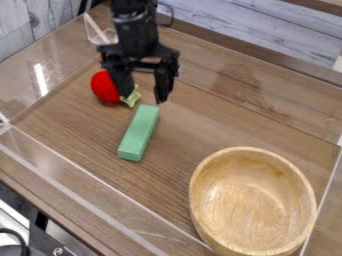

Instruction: Remove the green block from the brown bowl and put it on the table

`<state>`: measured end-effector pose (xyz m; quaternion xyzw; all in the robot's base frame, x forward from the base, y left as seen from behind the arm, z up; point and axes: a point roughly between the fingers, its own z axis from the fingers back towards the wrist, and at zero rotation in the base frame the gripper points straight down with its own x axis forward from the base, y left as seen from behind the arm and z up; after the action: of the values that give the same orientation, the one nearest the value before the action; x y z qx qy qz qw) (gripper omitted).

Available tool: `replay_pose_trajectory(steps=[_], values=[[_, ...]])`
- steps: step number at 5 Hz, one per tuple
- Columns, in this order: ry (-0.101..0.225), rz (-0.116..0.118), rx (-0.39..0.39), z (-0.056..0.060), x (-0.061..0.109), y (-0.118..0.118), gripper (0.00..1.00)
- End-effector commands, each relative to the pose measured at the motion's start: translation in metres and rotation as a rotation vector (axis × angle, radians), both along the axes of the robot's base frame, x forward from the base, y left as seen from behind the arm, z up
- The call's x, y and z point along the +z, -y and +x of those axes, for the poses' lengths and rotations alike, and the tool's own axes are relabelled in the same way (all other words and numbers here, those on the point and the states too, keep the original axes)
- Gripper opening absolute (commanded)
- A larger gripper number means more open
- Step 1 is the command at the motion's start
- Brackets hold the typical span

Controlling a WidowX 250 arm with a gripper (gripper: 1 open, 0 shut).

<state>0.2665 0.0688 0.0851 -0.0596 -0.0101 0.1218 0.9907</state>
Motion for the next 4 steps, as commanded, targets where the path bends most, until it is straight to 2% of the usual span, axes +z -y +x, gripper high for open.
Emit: replay_pose_trajectory(steps=[1, 3, 4], values=[[0.062, 0.016, -0.094, 0.016, 0.015, -0.003, 1.0], [0.075, 0.031, -0.086, 0.031, 0.026, 0.02, 1.0], [0.085, 0.041, -0.131, 0.028, 0.024, 0.023, 1.0]])
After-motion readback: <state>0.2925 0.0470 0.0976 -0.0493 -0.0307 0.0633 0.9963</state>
